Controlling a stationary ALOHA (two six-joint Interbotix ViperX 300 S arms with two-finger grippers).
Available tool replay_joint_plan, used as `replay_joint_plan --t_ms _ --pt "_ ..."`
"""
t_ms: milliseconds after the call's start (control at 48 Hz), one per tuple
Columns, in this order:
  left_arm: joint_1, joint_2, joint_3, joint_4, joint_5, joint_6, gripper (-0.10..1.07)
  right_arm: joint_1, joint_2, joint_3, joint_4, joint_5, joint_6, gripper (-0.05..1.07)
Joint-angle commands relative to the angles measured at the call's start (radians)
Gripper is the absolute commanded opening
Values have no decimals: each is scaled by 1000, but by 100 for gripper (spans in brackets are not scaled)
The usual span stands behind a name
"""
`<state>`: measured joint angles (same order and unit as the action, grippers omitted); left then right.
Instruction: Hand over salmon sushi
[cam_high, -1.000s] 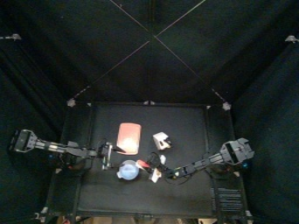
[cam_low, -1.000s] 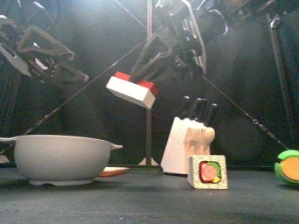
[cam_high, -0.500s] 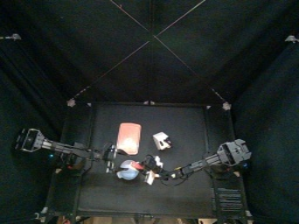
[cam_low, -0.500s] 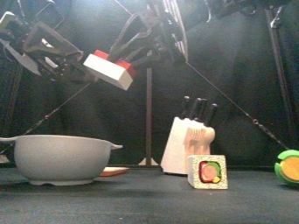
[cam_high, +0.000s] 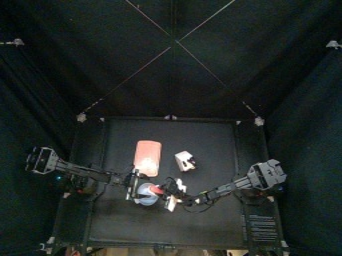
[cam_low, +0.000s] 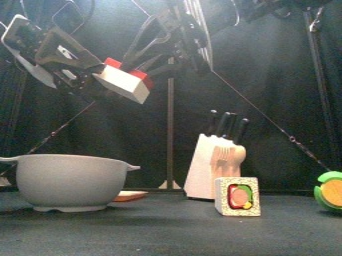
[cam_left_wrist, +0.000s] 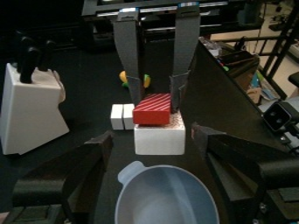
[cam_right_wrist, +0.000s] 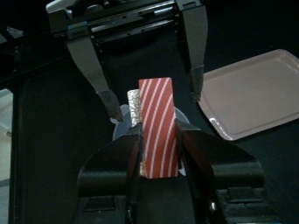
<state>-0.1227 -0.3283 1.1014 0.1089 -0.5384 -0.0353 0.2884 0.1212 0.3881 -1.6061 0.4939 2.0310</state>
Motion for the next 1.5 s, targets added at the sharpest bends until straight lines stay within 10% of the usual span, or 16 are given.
replay_joint_plan --t_ms 0,1479 --pt "-3 15 -34 2 -8 2 103 -5 -17 -28 -3 2 -2 56" --pt "6 34 -48 -2 -8 5 48 -5 -12 -41 9 2 -2 56"
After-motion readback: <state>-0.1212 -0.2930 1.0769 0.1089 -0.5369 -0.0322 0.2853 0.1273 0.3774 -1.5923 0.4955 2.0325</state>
